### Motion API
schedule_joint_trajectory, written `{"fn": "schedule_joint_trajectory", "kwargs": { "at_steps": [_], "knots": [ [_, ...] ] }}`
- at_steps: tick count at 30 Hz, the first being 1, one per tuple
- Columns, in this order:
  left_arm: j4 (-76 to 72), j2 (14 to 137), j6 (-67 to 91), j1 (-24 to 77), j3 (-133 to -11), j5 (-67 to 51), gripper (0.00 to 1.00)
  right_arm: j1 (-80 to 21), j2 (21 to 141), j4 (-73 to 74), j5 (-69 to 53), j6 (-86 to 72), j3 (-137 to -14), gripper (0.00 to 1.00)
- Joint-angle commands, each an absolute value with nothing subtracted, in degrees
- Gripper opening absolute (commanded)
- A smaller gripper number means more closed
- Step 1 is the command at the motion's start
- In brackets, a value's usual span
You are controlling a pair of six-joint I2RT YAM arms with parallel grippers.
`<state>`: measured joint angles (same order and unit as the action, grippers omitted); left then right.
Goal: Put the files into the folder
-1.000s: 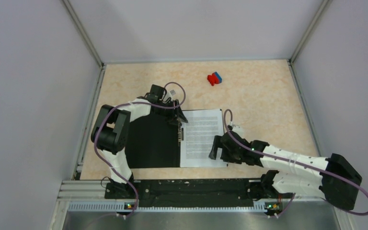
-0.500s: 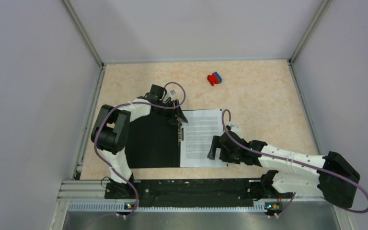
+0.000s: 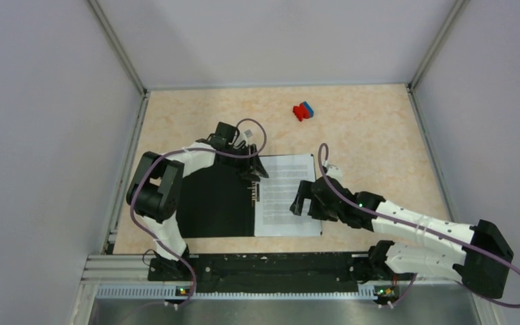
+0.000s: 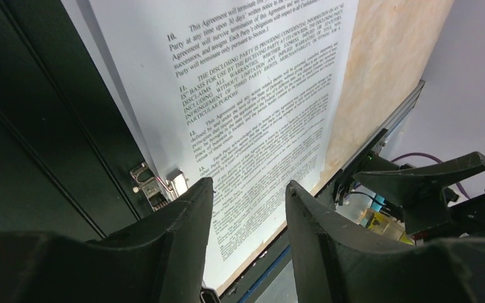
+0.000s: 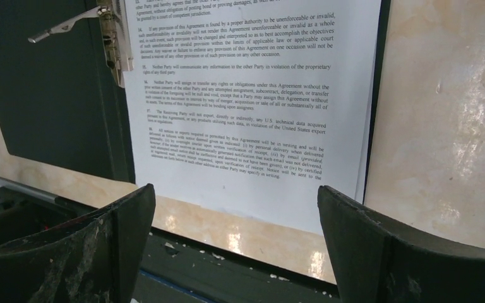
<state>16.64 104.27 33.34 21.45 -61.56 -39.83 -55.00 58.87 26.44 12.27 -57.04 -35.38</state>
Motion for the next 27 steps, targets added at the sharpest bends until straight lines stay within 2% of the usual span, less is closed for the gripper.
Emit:
{"fn": "schedule_joint_trajectory", "kwargs": {
  "at_steps": [1,17,20,23,27],
  "knots": [
    [14.64,99.98,33.90,21.68,-59.95,-40.30,0.51,-54.79,59.00,26.66,13.50,-55.41,-37.95,0.99],
    [14.17,92.00,35.38,21.63,-57.04,-36.62,0.49,-52.77,62.88,22.98,11.32,-53.15,-39.64,0.99],
    [17.81,89.26,34.70,21.47,-59.48,-31.13,0.51,-52.40,63.32,22.17,11.08,-53.01,-39.42,0.99],
    [25.84,86.81,32.13,21.50,-63.53,-20.16,0.51,-51.44,63.63,21.93,10.91,-52.85,-38.73,0.97],
    [31.96,84.97,30.15,22.13,-65.19,-12.62,0.46,-46.46,61.04,22.25,10.36,-51.25,-36.53,0.86]
  ]
}}
